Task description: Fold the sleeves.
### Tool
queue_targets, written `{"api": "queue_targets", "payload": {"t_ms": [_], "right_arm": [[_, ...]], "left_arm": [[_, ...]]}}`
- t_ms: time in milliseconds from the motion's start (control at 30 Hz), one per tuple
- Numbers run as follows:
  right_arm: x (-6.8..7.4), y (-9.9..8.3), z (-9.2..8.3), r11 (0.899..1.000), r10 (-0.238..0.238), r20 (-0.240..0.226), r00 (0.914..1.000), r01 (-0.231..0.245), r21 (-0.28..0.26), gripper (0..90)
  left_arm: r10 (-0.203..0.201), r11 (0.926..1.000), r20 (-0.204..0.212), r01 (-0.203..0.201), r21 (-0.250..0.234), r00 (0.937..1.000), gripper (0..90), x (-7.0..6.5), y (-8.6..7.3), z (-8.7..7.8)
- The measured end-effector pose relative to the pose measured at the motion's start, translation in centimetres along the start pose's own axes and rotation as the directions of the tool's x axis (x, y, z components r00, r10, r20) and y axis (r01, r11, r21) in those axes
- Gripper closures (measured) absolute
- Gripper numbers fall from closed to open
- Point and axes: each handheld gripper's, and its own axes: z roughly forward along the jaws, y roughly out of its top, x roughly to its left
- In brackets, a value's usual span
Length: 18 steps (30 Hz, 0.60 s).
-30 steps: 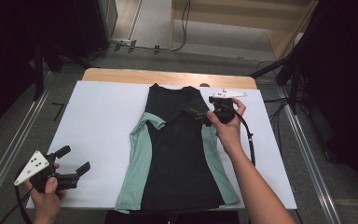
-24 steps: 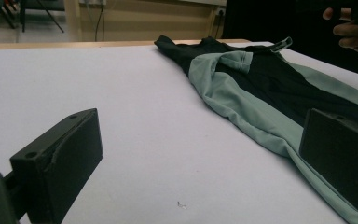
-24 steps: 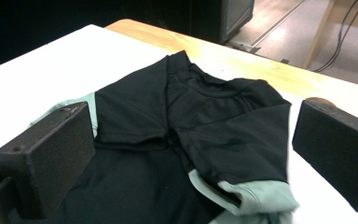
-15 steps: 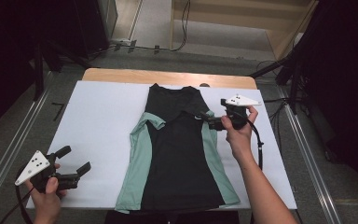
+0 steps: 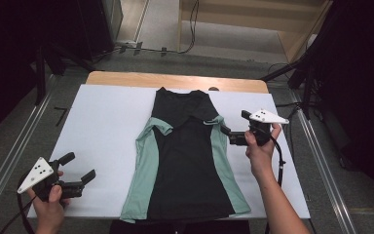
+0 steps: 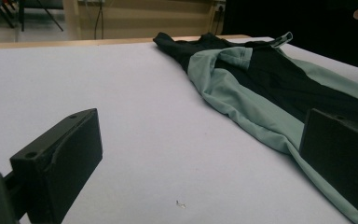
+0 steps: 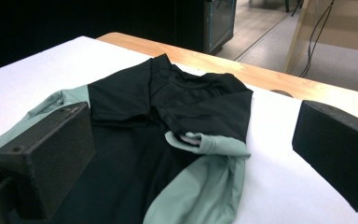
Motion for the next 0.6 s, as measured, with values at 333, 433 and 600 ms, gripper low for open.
{"api": "queue_targets", "payload": {"t_ms": [333, 433, 600], "right_arm": [[-1.0, -1.7, -1.9, 0.999, 0.03, 0.02, 0.9994, -0.029, -0.024, 0.0], [-1.2, -2.3, -2.4, 0.999, 0.033, 0.027, 0.9991, -0.032, -0.031, 0.0], [-1.5, -3.1, -3.4, 0.998, 0.042, 0.032, 0.9986, -0.041, -0.05, 0.0]], "left_arm": [[0.005, 1.0, -0.002, -0.005, 0.008, 1.0, 0.0, 0.0, 0.0, 0.1], [0.006, 1.0, -0.004, -0.006, 0.008, 1.0, 0.0, -0.1, 0.0, 0.1], [0.007, 0.9999, -0.003, -0.007, 0.01, 1.0, 0.0, 0.0, 0.0, 0.1]]}}
